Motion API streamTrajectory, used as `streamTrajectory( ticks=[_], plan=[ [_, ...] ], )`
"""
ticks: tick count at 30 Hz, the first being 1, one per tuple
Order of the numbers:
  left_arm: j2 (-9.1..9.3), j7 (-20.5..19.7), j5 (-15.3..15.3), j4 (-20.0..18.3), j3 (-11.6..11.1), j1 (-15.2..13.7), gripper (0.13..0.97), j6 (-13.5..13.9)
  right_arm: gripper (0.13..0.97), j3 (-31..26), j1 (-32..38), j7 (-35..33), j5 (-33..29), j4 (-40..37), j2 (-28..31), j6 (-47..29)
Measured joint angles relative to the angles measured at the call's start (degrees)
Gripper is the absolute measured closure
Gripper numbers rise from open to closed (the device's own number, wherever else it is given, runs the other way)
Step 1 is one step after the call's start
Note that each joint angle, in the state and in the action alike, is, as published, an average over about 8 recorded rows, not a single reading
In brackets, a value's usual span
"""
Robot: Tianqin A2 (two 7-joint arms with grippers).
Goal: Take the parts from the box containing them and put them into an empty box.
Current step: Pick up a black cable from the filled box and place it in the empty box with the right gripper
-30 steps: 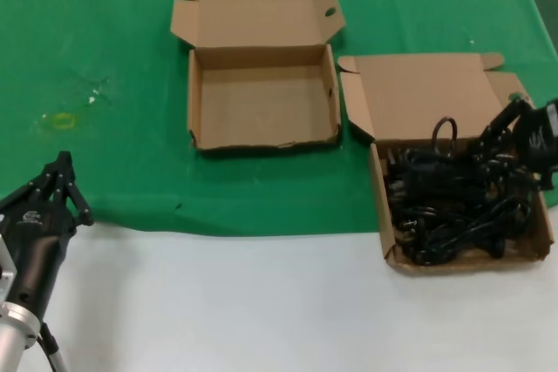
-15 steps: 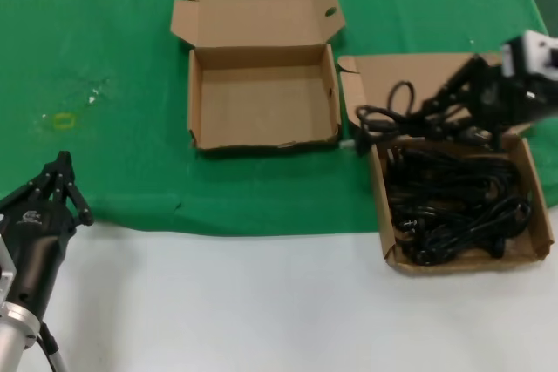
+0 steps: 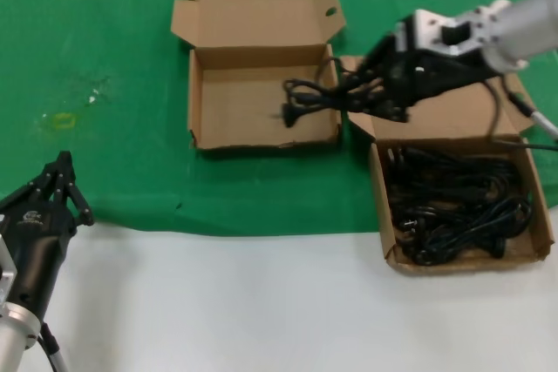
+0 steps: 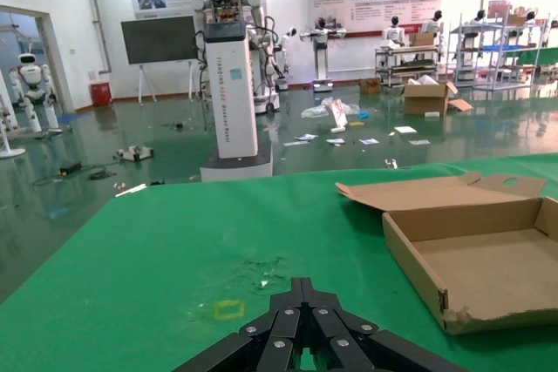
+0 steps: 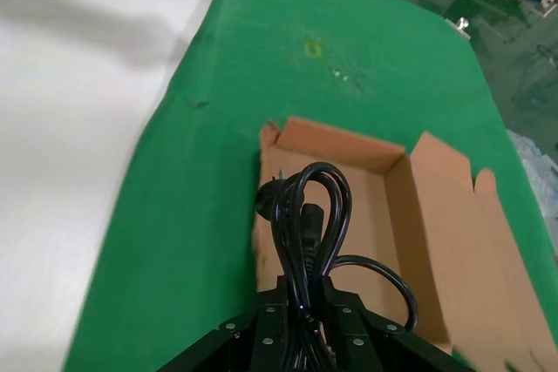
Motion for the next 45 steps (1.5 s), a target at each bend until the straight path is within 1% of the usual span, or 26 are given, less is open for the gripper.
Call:
streamTrajectory(
  ticks=[6,15,20,26,31,37,45],
  plan=[
    [0.0,0.0,0.0,0.0,0.0,0.0,0.953,0.0,0.884,-0.39,3.38,-3.88,-0.29,-10.96,-7.03,3.88],
    [0.0,0.0,0.0,0.0,0.0,0.0,0.953,0.0,0.884,0.55,10.82,-11.26,0.1,-32.64,-17.46,9.95],
    [0.0,0.0,0.0,0.0,0.0,0.0,0.953,0.0,0.884,1.44,13.05,-13.72,0.39,-40.15,-21.17,13.98],
    [0.0,0.0,0.0,0.0,0.0,0.0,0.953,0.0,0.884,1.92,13.09,-14.26,1.12,-42.82,-23.19,17.99],
    [0.0,0.0,0.0,0.0,0.0,0.0,0.953,0.0,0.884,0.14,11.96,-13.63,3.54,-42.35,-23.86,20.83],
    [0.0,0.0,0.0,0.0,0.0,0.0,0.953,0.0,0.884,-4.99,10.64,-13.09,9.18,-41.04,-24.08,23.79],
    [0.0,0.0,0.0,0.0,0.0,0.0,0.953,0.0,0.885,-15.15,9.24,-12.79,19.73,-39.33,-24.14,27.14]
  ],
)
